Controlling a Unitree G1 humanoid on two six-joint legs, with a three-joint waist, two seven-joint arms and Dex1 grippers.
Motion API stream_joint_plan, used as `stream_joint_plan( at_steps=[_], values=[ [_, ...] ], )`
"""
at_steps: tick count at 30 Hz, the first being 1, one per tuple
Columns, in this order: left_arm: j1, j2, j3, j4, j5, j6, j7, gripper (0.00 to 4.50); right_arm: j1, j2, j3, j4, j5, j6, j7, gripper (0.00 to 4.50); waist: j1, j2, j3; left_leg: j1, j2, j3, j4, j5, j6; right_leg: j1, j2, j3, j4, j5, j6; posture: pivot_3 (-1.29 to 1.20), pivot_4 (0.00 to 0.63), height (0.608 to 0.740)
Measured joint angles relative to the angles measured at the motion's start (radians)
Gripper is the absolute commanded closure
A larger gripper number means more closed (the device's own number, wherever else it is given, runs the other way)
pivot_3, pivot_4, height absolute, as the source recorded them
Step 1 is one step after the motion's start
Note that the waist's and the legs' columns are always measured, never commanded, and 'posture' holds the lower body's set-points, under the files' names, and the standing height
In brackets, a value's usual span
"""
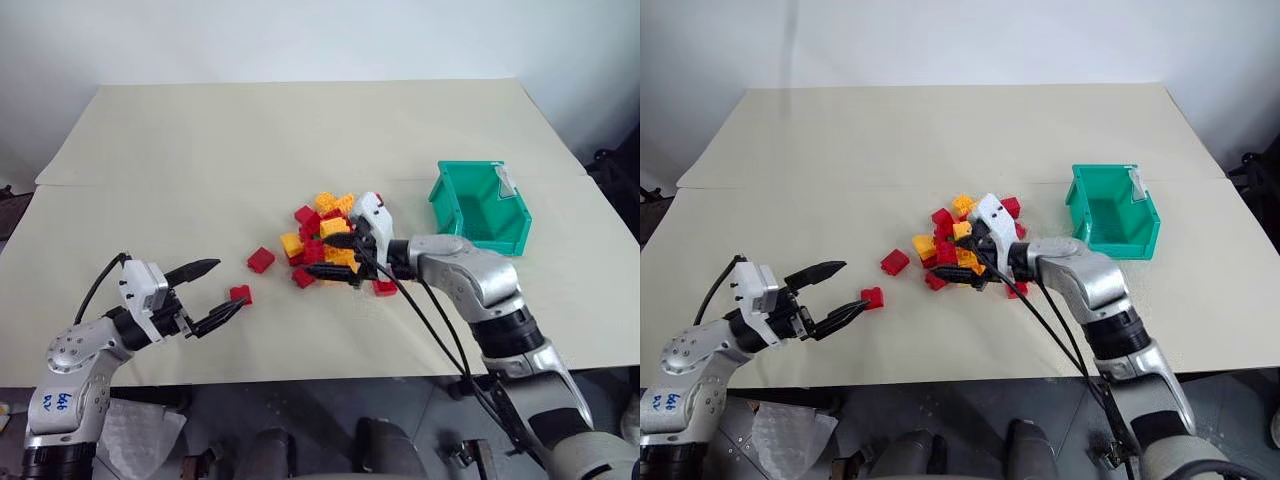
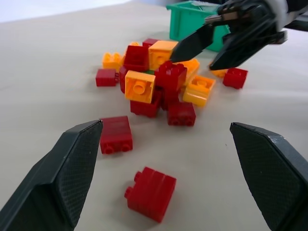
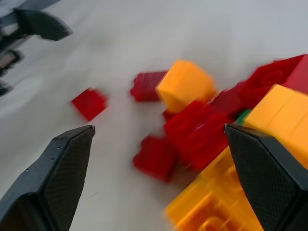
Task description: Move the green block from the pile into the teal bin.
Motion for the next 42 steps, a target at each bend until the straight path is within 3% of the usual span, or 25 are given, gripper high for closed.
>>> stream_joint_plan(
  at_steps=[14,21,30,42],
  values=[
    [-0.036,-0.035,-0.043,-0.031,0.007,0.001,0.060,0.00,-0.170,0.078,-0.035,0.416,-0.206,-0.272,-0.087,0.02,-0.021,0.000,0.000,0.000,0.000,-0.001,0.000,0.000,-0.001,0.000,0.000,-0.001,0.002,0.000,0.000,0.00,0.150,0.740],
    [-0.051,-0.041,-0.060,-0.029,0.017,0.000,0.066,0.00,-0.164,0.088,-0.088,0.414,-0.196,-0.277,-0.045,0.02,-0.025,0.000,0.000,0.000,0.001,0.000,0.000,0.000,-0.001,-0.001,0.001,-0.001,0.002,0.000,0.000,0.00,0.150,0.740],
    [-0.065,-0.062,-0.063,-0.024,0.024,-0.005,0.075,0.00,-0.145,0.087,-0.011,0.428,-0.336,-0.425,-0.029,0.02,-0.023,0.000,0.000,0.000,0.000,0.000,0.000,0.000,-0.001,-0.001,0.000,-0.001,0.002,0.000,0.000,0.00,0.150,0.740],
    [-0.073,-0.067,-0.072,0.011,0.035,-0.012,0.075,0.00,-0.211,0.101,0.031,0.464,-0.340,-0.246,0.147,0.02,-0.024,0.000,0.000,0.000,0.001,0.000,0.000,0.001,-0.001,-0.001,0.001,-0.001,0.002,0.000,0.000,0.00,0.150,0.740]
  ],
)
